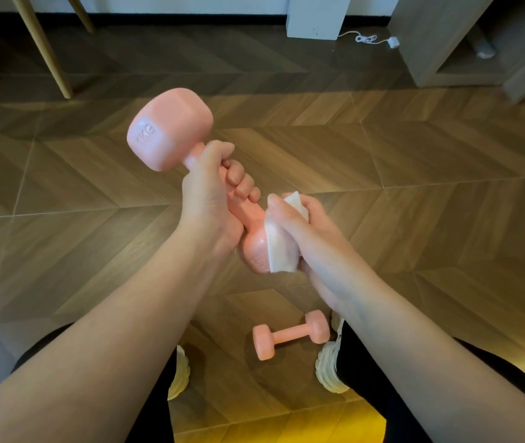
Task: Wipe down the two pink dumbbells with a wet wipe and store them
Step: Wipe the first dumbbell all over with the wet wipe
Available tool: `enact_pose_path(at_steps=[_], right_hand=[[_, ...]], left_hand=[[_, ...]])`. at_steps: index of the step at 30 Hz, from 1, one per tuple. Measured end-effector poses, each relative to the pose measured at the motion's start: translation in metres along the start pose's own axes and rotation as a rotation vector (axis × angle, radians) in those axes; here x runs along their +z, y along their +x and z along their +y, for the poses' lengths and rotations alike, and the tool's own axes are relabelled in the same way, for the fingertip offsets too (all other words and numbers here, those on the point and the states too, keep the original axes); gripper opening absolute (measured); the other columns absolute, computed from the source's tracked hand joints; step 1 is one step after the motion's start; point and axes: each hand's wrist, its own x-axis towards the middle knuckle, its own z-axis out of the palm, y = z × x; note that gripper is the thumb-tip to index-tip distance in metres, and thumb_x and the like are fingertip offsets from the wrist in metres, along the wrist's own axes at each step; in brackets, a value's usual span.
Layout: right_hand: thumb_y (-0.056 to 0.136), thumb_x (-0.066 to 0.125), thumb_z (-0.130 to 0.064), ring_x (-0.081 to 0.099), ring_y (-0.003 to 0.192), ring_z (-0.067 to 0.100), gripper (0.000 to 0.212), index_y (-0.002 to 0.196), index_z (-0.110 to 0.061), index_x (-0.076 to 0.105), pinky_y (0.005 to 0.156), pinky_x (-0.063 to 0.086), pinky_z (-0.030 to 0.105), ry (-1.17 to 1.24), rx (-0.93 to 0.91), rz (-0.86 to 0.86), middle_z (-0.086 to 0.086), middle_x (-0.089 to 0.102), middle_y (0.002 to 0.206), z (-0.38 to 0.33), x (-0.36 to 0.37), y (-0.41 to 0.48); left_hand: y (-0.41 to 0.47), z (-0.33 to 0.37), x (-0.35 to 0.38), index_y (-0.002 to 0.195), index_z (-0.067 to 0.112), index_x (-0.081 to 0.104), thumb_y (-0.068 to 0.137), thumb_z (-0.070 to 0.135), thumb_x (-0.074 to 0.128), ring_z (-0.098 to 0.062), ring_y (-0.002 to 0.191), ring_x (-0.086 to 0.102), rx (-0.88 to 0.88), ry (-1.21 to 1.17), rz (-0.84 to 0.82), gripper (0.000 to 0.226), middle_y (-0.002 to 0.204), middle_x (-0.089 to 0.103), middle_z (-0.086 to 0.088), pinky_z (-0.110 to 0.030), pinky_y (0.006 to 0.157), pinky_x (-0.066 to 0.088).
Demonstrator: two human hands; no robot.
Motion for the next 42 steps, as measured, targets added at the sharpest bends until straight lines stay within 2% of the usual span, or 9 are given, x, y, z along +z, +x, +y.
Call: enact_pose_path(at_steps=[4, 8, 11, 14, 16, 28, 34, 38, 42], right_hand=[[0.084, 0.045, -0.074, 0.04, 0.102, -0.034, 0.071, 0.144, -0.038, 0.034, 0.074, 0.036, -0.007, -0.184, -0.286, 0.085, -0.028, 0.041, 0.133, -0.004, -0.01, -0.002], [0.094, 0.044, -0.017, 0.054, 0.121, 0.001, 0.036, 0.123, -0.013, 0.064, 0.095, 0.042, 0.012, -0.436, -0.618, 0.092, -0.007, 0.063, 0.127, -0.012, -0.034, -0.014], [0.078, 0.053, 0.004, 0.056, 0.122, 0.01, 0.041, 0.115, -0.006, 0.068, 0.104, 0.042, 0.025, -0.671, -0.761, -0.063, -0.001, 0.065, 0.122, -0.009, -0.042, -0.021], [0.075, 0.069, -0.007, 0.037, 0.141, 0.015, 0.054, 0.128, -0.011, 0.061, 0.114, 0.032, 0.05, -0.925, -0.854, -0.083, -0.004, 0.052, 0.141, -0.004, -0.043, -0.021], [0.073, 0.078, -0.019, 0.033, 0.143, 0.016, 0.063, 0.133, -0.016, 0.057, 0.116, 0.024, 0.056, -1.044, -0.905, -0.074, -0.006, 0.048, 0.144, -0.002, -0.042, -0.019], [0.06, 0.09, -0.041, 0.061, 0.108, 0.019, 0.054, 0.103, -0.016, 0.07, 0.113, 0.028, 0.056, -1.213, -0.938, 0.05, -0.005, 0.069, 0.1, 0.009, -0.029, -0.007], [0.07, 0.085, -0.043, 0.048, 0.127, 0.012, 0.059, 0.119, -0.019, 0.063, 0.12, 0.017, 0.048, -1.238, -0.728, -0.15, -0.007, 0.063, 0.119, 0.013, -0.027, -0.003], [0.064, 0.089, -0.035, 0.06, 0.109, 0.018, 0.054, 0.109, -0.015, 0.067, 0.114, 0.029, 0.049, -1.229, -0.835, -0.002, -0.002, 0.067, 0.107, 0.015, -0.025, -0.006], [0.063, 0.089, -0.031, 0.052, 0.124, 0.016, 0.068, 0.123, -0.017, 0.059, 0.118, 0.022, 0.048, -1.266, -0.772, -0.047, -0.003, 0.06, 0.124, 0.021, -0.02, -0.007]], left_hand=[[-0.002, 0.0, 0.0, 0.066, 0.02, 0.032, 0.092, 0.014, 0.052, -0.013, 0.039, 0.025, -0.042, 0.005, 0.001, 0.033, 0.047, 0.028, 0.005, -0.021, 0.041, 0.032], [-0.002, 0.001, -0.005, 0.067, 0.021, 0.032, 0.092, 0.015, 0.051, -0.012, 0.038, 0.024, -0.085, -0.02, 0.009, 0.032, 0.048, 0.028, 0.006, -0.021, 0.04, 0.032], [-0.001, 0.005, -0.009, 0.068, 0.021, 0.032, 0.093, 0.015, 0.05, -0.012, 0.038, 0.025, -0.088, -0.005, 0.014, 0.031, 0.048, 0.028, 0.006, -0.021, 0.039, 0.031], [0.001, 0.007, -0.011, 0.07, 0.02, 0.033, 0.093, 0.015, 0.05, -0.012, 0.038, 0.026, -0.079, 0.038, 0.021, 0.029, 0.047, 0.028, 0.006, -0.022, 0.039, 0.031], [0.001, 0.006, -0.011, 0.07, 0.02, 0.034, 0.093, 0.014, 0.05, -0.012, 0.038, 0.026, -0.084, 0.058, 0.025, 0.029, 0.047, 0.029, 0.006, -0.021, 0.039, 0.031], [-0.001, -0.004, -0.016, 0.067, 0.019, 0.037, 0.091, 0.015, 0.054, -0.012, 0.039, 0.028, -0.084, 0.231, -0.009, 0.03, 0.049, 0.032, 0.005, -0.023, 0.042, 0.032], [-0.001, -0.009, -0.017, 0.065, 0.019, 0.036, 0.09, 0.014, 0.055, -0.013, 0.039, 0.026, -0.114, 0.272, -0.021, 0.032, 0.048, 0.031, 0.004, -0.023, 0.043, 0.028], [0.002, -0.006, -0.015, 0.065, 0.02, 0.036, 0.09, 0.014, 0.055, -0.014, 0.041, 0.026, -0.08, 0.289, -0.058, 0.032, 0.049, 0.031, 0.003, -0.023, 0.043, 0.029], [0.004, -0.006, -0.016, 0.065, 0.02, 0.034, 0.091, 0.014, 0.053, -0.013, 0.039, 0.024, -0.101, 0.249, -0.023, 0.032, 0.048, 0.029, 0.004, -0.021, 0.043, 0.029]])
